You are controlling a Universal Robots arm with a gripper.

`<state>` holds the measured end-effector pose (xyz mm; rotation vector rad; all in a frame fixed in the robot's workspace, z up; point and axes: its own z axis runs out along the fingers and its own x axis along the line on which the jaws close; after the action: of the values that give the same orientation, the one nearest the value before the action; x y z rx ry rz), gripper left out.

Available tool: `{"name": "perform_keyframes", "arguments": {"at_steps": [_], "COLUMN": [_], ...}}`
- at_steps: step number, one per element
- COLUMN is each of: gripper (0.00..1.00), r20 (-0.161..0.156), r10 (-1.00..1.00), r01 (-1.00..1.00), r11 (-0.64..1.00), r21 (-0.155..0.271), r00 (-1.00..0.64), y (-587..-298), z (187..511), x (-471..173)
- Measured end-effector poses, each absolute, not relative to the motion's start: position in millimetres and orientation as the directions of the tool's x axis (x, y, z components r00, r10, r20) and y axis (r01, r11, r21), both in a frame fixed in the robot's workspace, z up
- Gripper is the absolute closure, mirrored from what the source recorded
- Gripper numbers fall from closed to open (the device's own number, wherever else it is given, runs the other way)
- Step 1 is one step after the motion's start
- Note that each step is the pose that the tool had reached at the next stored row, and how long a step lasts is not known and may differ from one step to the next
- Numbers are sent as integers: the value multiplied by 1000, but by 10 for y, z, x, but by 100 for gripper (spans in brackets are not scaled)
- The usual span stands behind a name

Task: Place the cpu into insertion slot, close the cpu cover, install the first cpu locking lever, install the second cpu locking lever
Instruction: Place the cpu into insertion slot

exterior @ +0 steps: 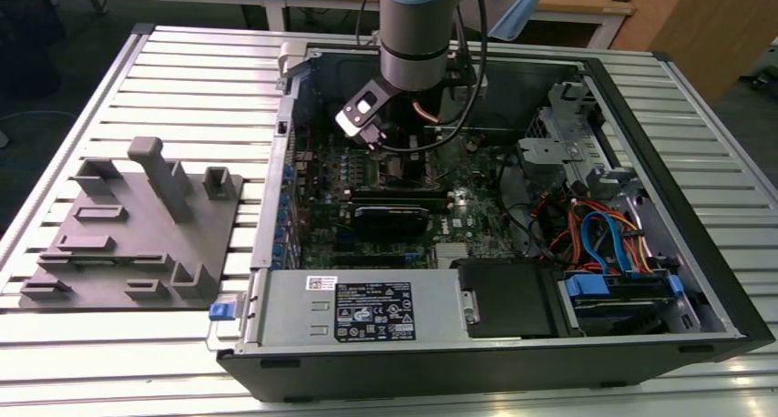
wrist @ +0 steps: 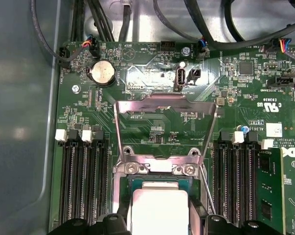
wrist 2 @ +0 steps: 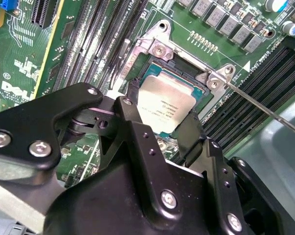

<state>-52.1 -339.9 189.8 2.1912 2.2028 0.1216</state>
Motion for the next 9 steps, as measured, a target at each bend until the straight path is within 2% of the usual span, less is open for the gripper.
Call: {"name": "perform_keyframes", "arguments": {"at_steps": [9], "gripper": [45], "r20": [33], "r10": [999], "r01": [997], "r11": [4], "r21": [79], "r00": [-6], "y": [-3398], "z": [1867], "x": [-520]}}
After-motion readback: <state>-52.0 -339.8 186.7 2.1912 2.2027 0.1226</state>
